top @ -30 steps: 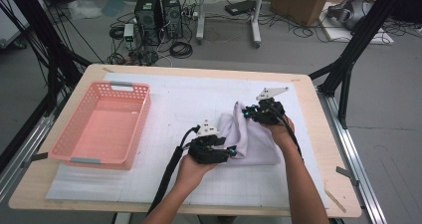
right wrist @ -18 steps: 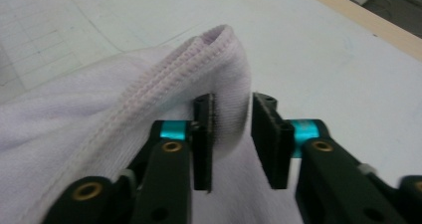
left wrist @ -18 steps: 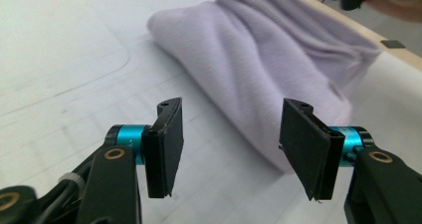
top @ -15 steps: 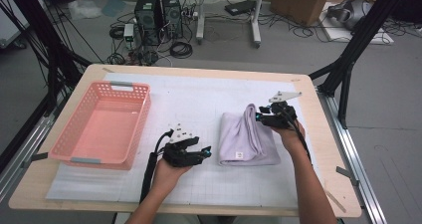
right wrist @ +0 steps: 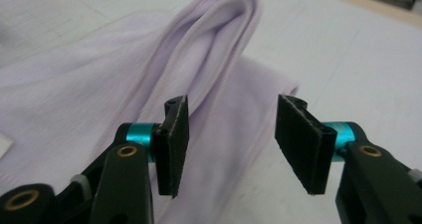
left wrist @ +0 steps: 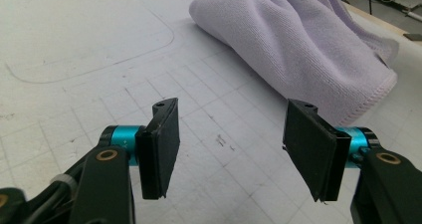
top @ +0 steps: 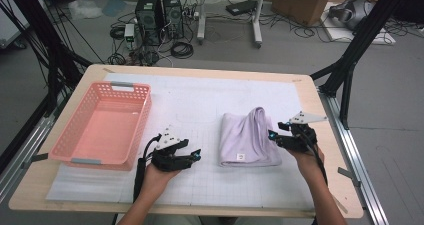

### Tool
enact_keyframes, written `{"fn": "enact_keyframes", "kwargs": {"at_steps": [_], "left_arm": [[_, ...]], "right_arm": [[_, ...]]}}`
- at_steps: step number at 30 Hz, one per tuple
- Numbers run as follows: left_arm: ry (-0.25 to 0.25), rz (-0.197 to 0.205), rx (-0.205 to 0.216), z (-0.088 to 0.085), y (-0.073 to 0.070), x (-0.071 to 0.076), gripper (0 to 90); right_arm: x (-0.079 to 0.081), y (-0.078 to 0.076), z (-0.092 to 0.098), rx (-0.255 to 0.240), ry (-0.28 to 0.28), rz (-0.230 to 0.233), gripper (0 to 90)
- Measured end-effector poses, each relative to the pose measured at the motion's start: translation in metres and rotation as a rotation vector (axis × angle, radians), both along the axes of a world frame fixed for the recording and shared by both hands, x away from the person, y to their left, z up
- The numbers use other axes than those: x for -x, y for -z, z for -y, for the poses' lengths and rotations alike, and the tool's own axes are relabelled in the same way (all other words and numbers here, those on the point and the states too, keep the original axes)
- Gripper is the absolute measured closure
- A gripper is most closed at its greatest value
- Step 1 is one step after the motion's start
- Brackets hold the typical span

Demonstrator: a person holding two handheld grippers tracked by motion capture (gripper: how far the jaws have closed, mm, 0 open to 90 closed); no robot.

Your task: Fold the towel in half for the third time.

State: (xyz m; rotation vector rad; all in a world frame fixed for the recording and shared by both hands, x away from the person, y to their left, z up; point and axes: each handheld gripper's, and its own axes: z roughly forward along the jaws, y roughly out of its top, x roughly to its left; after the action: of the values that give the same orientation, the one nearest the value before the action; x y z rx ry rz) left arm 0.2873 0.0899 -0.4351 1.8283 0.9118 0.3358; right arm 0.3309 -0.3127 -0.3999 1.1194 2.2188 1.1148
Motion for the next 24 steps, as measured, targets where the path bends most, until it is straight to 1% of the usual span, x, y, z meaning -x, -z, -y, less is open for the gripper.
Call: {"fn": "enact_keyframes", "kwargs": {"at_steps": [1,4,6,9,11,12,14,16,18,19,20,21,22,24], "left_arm": [[0.001,-0.001,0.001,-0.001,0.0,0.0,39.6],[0.005,0.005,0.005,-0.004,-0.001,0.0,39.6],[0.001,0.006,0.01,-0.006,-0.001,0.0,39.5],[-0.003,0.004,0.01,-0.01,0.0,0.001,39.4],[-0.008,0.001,0.01,-0.012,0.001,0.002,39.4],[-0.009,0.0,0.01,-0.013,0.002,0.002,39.4],[-0.016,-0.004,0.012,-0.013,0.003,0.003,39.4],[-0.013,-0.005,0.012,-0.012,0.003,0.003,39.4],[-0.013,-0.003,0.011,-0.012,0.003,0.004,39.5],[-0.013,-0.004,0.01,-0.012,0.003,0.005,39.5],[-0.014,-0.004,0.011,-0.012,0.003,0.005,39.5],[-0.014,-0.004,0.014,-0.013,0.004,0.005,39.5],[-0.014,-0.004,0.013,-0.013,0.004,0.005,39.6],[-0.018,-0.006,0.013,-0.014,0.004,0.005,39.5]], "right_arm": [[0.004,0.003,-0.003,0.002,0.004,-0.018,42.6],[0.01,0.012,-0.009,-0.013,-0.011,-0.038,43.1],[0.011,0.017,-0.011,-0.037,-0.009,-0.058,42.1],[0.014,0.022,-0.014,-0.068,-0.013,-0.068,40.4],[0.017,0.023,-0.017,-0.084,-0.008,-0.062,38.9],[0.019,0.023,-0.018,-0.084,-0.004,-0.054,36.7],[0.022,0.023,-0.023,-0.103,0.01,-0.045,30.5],[0.024,0.022,-0.031,-0.091,0.013,-0.035,27.1],[0.025,0.024,-0.039,-0.055,0.011,-0.041,25.5],[0.025,0.025,-0.044,-0.006,0.021,-0.033,25.8],[0.025,0.027,-0.047,0.039,0.035,-0.035,26.6],[0.024,0.028,-0.049,0.069,0.054,-0.035,28.4],[0.024,0.029,-0.049,0.076,0.07,-0.043,32.8],[0.023,0.029,-0.047,0.068,0.083,-0.061,44.4]]}}
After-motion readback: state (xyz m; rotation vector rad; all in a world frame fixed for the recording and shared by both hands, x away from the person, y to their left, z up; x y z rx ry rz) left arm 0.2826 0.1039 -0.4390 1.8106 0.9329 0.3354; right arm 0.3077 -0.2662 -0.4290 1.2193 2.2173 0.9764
